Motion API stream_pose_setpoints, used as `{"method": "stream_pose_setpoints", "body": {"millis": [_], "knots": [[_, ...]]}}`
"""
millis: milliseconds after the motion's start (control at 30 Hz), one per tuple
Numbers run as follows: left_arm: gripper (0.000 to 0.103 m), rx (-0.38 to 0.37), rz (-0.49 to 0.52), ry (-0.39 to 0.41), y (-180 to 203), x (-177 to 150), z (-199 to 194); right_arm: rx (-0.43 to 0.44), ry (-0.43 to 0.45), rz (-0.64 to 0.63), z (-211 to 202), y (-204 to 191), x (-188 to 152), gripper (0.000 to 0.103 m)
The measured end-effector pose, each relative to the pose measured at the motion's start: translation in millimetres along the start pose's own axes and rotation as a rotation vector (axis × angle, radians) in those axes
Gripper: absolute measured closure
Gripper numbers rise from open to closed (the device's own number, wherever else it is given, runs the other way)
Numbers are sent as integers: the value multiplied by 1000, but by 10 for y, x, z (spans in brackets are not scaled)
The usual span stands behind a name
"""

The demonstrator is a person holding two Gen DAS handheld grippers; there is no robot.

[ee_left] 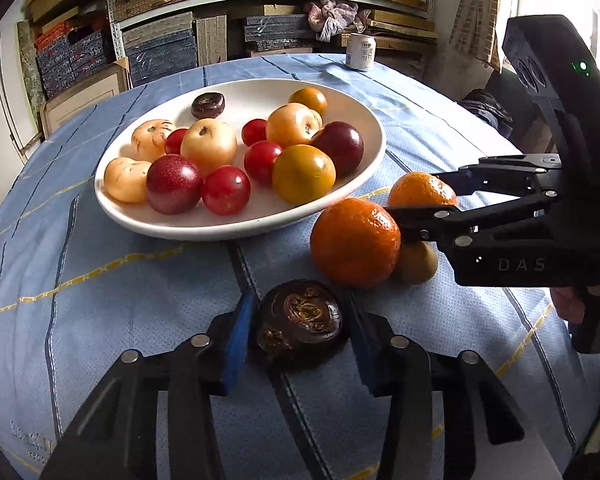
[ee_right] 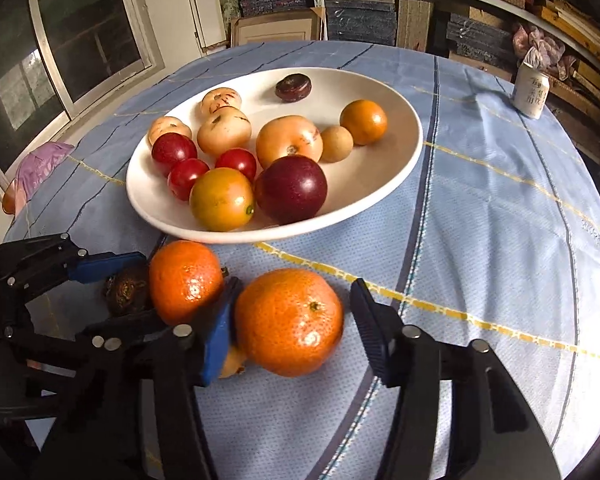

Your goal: Organize fruits

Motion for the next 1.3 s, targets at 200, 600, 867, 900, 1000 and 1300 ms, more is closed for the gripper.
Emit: {"method": "stream_pose_setpoints", "body": {"millis": [200,600,867,900,1000,1300], "knots": [[58,-73,-48,-14,-50,5,-18,-62,22,7,-112,-86,-142,56],[58,-39,-46,79,-197,186,-400,-76,161,46,-602,-178,-157,56],[64,31,-33,148,-353,795,-384,-52,235,-33,-723,-293,408,57],[66,34,-30,145,-374,863,-319,-47,236,-36,-682,-281,497,56],[68,33,-66,98,-475,882,-185,-18,227,-19,-548,-212,709,57],[25,26,36,34,-241,100,-352,19,236,-27,-557,-170,684,56]]}}
Point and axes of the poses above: each gripper's, at about its wrist camera, not at the fingertips, and z roughly the way its jaws point, y to its right, x to its top, the point moved 1 cm from there along z, roughly the way its jaws point, and after that the axes turned 10 degrees about x, right-handed, at the moved point
